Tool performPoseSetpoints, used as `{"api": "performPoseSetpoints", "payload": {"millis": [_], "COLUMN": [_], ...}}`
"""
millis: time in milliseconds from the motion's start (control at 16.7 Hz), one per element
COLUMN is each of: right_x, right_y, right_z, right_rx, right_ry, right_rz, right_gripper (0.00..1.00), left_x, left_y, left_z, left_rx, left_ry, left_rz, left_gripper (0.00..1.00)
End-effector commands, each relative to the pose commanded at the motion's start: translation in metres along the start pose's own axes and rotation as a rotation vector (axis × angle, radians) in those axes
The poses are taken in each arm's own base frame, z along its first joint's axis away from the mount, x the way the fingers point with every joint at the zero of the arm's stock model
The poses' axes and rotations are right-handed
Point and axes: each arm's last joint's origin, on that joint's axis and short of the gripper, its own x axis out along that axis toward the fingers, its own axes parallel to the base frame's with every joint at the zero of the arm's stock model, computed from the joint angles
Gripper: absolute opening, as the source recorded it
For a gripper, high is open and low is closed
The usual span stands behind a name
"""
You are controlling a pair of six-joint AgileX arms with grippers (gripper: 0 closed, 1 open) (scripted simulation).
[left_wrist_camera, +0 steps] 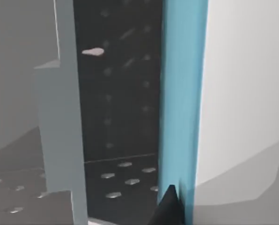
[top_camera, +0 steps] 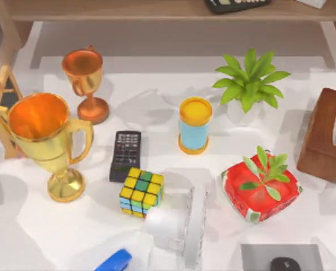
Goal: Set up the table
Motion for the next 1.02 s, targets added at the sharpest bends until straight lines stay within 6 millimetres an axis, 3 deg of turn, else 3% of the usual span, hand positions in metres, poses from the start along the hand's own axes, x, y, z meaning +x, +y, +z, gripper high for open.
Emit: {"api": "performPoseSetpoints", "payload": {"millis": [360,600,1020], "right_x": [0.000,0.000,0.000], "right_y": [0.000,0.000,0.000], "right_z": [0.000,0.000,0.000], "right_rx": [0.000,0.000,0.000], "right_ry": [0.000,0.000,0.000], "right_rz": [0.000,0.000,0.000], "right_gripper": [1.00,1.00,1.00], "left_x": [0.027,0.031,0.031], "left_y": [0.004,0.003,0.003], "left_z": [0.000,0.001,0.001], "left_rx": [0.003,0.000,0.000], "left_ry": [-0.002,-0.005,-0.005], "left_rz": [0.005,-0.001,-0.001], "left_gripper": [0.00,0.00,0.53]}}
